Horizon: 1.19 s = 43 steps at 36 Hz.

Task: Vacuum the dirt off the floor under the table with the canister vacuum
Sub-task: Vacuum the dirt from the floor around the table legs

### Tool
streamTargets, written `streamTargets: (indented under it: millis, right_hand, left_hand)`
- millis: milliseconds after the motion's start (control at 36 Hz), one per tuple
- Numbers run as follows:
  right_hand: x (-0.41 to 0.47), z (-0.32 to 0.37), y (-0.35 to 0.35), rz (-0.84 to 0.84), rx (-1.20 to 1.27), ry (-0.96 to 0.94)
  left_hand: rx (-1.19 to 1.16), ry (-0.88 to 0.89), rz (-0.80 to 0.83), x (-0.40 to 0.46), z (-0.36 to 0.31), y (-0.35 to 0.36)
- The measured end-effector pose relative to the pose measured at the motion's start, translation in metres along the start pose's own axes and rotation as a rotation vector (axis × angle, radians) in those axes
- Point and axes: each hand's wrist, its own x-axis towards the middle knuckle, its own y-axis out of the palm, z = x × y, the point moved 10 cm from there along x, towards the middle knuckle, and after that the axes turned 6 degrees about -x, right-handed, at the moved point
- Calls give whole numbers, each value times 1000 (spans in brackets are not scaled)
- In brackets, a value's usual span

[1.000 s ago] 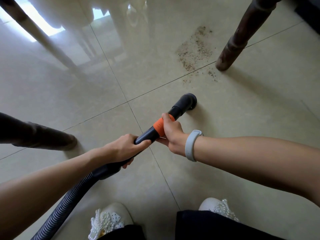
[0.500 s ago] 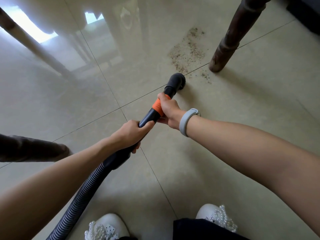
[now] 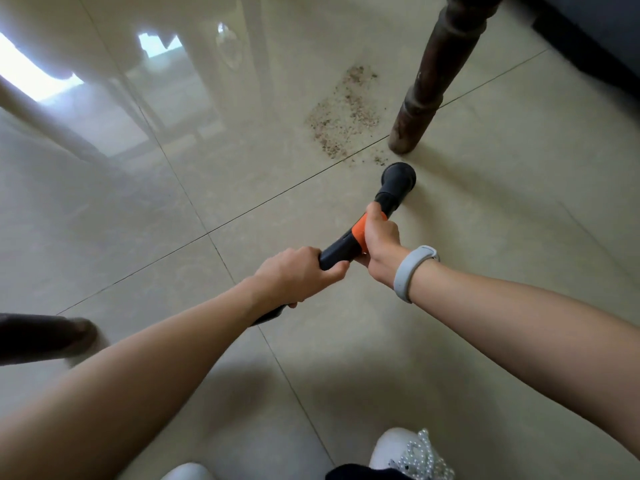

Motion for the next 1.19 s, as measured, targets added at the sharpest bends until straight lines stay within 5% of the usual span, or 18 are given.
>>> streamTargets:
  millis: [472,1194]
  right_hand:
    - [36,18,-3,100,29,8]
    - [26,1,54,238,-80,-30]
  left_hand:
    - [133,41,-133,21,-27,-11]
    - [-258,-55,21,-16,25,0]
